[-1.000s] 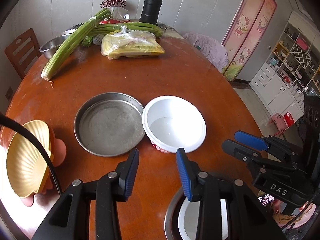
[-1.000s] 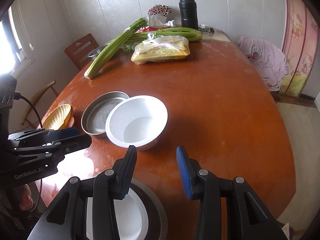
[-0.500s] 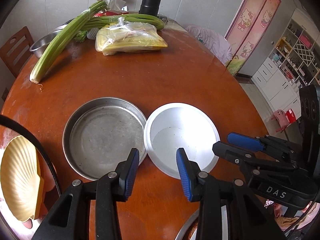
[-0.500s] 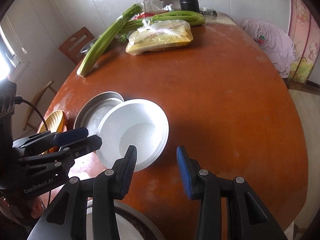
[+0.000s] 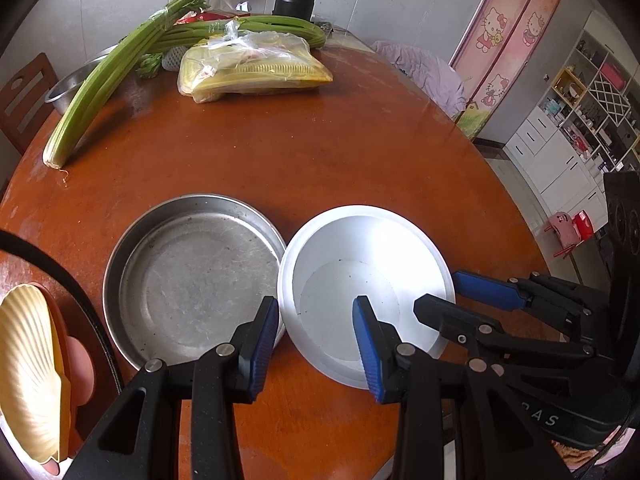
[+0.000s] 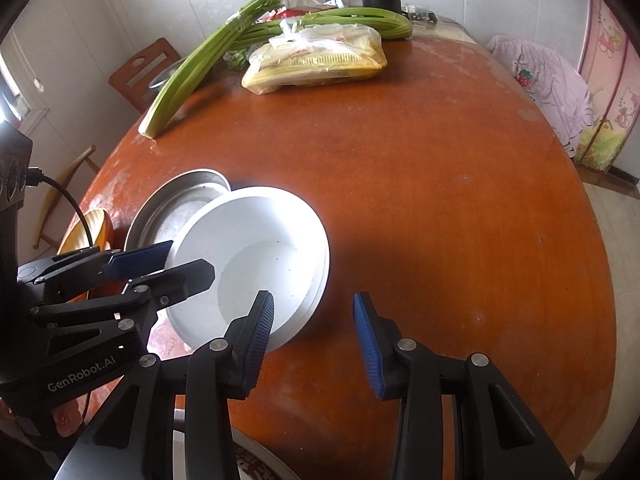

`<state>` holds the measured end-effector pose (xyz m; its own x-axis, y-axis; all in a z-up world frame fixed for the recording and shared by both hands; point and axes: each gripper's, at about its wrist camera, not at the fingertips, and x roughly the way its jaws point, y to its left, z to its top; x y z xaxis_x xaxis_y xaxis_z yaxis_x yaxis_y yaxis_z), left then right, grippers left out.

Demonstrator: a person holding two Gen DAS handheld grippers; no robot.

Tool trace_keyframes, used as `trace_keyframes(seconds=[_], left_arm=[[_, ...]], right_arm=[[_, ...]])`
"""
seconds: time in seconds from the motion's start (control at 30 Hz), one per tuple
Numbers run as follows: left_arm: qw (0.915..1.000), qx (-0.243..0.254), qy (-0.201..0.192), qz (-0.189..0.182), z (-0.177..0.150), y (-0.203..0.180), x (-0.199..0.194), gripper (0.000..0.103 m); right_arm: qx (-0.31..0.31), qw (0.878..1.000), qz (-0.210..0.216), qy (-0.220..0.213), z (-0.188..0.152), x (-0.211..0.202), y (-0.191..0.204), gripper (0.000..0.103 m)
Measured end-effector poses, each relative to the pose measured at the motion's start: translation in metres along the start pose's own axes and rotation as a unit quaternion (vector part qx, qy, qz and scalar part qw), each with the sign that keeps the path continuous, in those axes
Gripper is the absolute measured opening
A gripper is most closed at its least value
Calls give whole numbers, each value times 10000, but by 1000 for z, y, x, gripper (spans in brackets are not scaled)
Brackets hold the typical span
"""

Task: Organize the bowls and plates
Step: 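Move both grippers to the rim of the second white labeled bowl, then close the left gripper on the second white bowl rim while the right gripper grips it too, then lift the second white bowl with both grippers and carry it over the stacked bowls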

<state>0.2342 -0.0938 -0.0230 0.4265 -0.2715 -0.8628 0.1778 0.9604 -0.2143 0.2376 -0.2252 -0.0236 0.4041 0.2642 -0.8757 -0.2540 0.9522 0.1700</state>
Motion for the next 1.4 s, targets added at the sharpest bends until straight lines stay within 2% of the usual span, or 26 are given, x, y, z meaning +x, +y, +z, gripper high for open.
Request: trace_keyframes(seconds=[0.17, 0.43, 0.83, 1.4], left_arm=[[9999, -14, 89, -66, 1, 0, 6, 38], [9997, -17, 168, -191, 0, 0, 10, 26], [9996, -29, 47, -292, 0, -2, 1, 26], [9991, 169, -347, -198, -15, -15, -50, 26]], right_arm=[[-52, 10000, 3, 13, 1, 2, 3, 40], [-49, 9999, 117, 98, 0, 7, 7, 34], [-108, 9999, 95, -78, -1, -3, 10, 34], [-230, 9984, 130, -491, -15, -48, 26, 34]])
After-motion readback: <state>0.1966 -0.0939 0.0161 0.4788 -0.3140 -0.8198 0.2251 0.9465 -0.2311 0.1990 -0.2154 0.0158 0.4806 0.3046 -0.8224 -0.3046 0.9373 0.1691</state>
